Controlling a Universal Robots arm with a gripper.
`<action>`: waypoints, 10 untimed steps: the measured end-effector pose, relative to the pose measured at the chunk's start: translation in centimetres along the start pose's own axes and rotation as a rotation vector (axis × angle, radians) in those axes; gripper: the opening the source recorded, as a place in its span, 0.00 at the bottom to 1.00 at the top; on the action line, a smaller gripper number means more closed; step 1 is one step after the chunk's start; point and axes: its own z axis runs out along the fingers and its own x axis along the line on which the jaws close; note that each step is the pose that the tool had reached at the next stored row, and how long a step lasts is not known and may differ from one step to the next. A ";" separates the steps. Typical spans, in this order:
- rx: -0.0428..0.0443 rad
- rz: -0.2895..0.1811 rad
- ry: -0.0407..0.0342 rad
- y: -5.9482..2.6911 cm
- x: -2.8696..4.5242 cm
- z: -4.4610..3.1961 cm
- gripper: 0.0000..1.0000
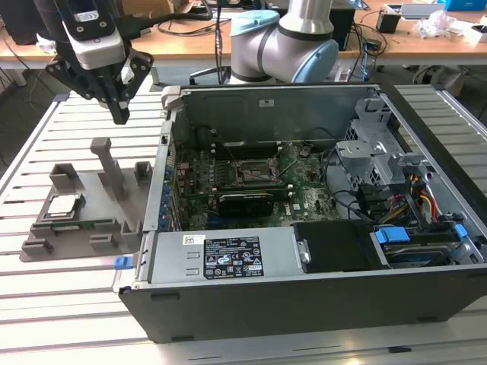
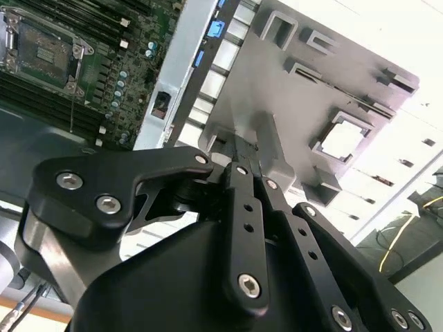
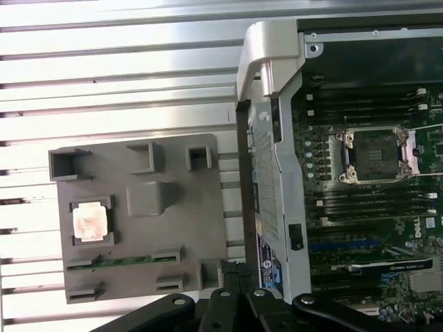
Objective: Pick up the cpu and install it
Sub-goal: 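Reach for the cpu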
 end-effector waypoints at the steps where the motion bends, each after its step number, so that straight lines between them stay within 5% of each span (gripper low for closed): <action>1: 0.0001 0.000 0.0000 -0.01 0.20 0.00 0.11; 10: 0.0005 0.000 0.0000 -0.14 1.80 0.01 0.11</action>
